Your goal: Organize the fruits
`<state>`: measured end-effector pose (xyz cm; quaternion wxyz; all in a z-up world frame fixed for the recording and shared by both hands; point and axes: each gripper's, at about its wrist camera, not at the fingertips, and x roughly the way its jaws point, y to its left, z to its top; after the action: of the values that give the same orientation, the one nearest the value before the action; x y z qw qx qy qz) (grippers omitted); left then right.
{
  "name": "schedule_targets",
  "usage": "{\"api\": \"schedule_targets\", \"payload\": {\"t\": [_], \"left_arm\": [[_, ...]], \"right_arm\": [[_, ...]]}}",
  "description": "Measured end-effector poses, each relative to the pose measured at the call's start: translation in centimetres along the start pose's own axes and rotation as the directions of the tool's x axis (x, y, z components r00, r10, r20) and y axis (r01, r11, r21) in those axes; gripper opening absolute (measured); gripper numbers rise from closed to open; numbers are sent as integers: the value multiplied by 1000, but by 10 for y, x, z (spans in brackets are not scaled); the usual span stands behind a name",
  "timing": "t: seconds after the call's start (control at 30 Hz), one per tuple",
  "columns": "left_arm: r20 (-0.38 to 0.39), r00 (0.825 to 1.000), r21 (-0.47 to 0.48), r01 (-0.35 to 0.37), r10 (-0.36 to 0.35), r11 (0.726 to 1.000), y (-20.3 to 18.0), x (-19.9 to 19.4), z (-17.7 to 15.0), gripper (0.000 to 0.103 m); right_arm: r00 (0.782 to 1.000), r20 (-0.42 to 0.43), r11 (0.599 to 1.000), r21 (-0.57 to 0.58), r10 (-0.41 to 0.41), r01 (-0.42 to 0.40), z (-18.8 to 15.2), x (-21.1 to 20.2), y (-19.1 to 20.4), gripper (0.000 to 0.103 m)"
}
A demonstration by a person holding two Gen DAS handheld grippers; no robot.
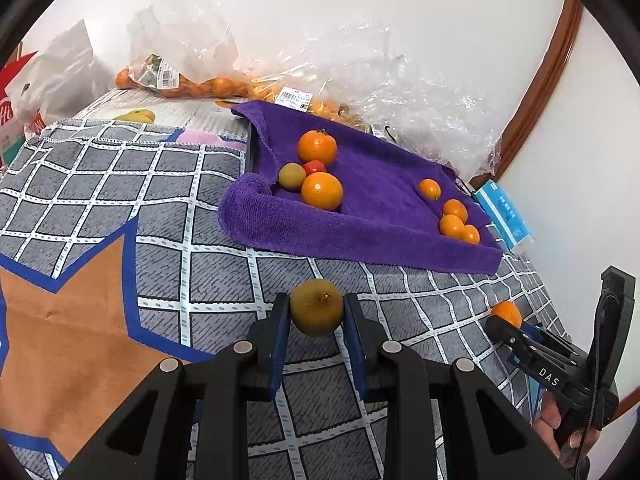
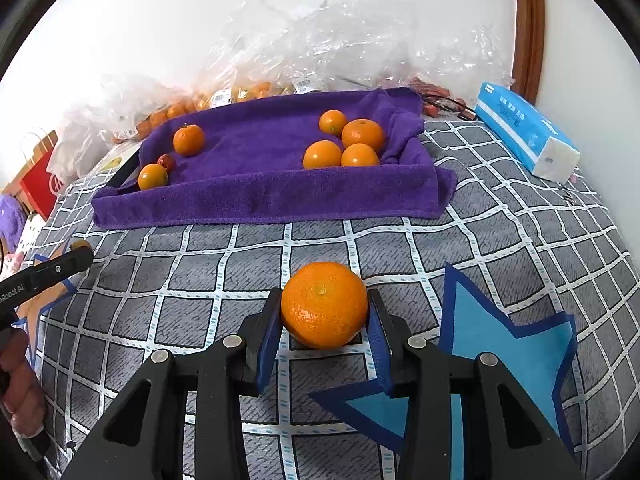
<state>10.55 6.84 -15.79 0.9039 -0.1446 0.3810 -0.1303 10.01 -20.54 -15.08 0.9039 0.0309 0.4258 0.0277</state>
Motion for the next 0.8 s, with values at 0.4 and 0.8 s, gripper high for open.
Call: {"api": "schedule_targets", "payload": {"t": [0.4, 0.8], "left_arm": [[27, 999, 32, 29, -29, 999, -6, -5, 0, 25], [29, 999, 28, 31, -31, 999, -8, -5, -1, 25]], "right_arm": [[999, 33, 1000, 8, 14, -14, -1, -7, -2, 40], [999, 27, 999, -3, 38, -38, 0, -6, 1, 40]]}}
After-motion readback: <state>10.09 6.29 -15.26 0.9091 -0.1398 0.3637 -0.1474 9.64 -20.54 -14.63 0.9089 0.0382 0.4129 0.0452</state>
